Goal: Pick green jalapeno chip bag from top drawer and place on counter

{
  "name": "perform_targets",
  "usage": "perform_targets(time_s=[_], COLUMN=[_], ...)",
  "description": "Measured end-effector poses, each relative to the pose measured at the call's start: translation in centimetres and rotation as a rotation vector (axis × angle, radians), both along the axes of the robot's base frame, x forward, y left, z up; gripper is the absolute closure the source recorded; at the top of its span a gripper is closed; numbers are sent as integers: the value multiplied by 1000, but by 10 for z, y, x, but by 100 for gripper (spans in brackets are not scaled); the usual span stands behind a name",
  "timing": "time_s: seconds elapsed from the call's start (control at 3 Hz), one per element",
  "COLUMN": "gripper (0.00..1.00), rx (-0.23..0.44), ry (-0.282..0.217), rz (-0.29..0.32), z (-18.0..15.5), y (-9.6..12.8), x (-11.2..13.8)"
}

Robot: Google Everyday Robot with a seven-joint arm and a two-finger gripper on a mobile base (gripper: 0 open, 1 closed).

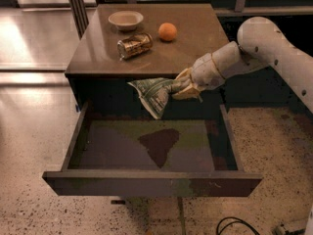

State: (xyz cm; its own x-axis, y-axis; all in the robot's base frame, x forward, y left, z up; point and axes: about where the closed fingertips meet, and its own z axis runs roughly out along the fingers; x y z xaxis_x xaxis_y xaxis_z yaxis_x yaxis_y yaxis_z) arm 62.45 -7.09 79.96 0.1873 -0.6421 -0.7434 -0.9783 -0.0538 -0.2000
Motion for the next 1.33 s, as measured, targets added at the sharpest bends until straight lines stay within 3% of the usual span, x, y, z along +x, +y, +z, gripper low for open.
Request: perform_targets(time_s=[0.33,0.67,1.0,1.33], gripper=[100,100,100,100], rx=[-26,-58,-63,-63], ry=[-53,-113,-154,-154], rz=[24,23,22,22], z=[68,119,150,150], y=[20,35,44,44], x=[1,21,31,32])
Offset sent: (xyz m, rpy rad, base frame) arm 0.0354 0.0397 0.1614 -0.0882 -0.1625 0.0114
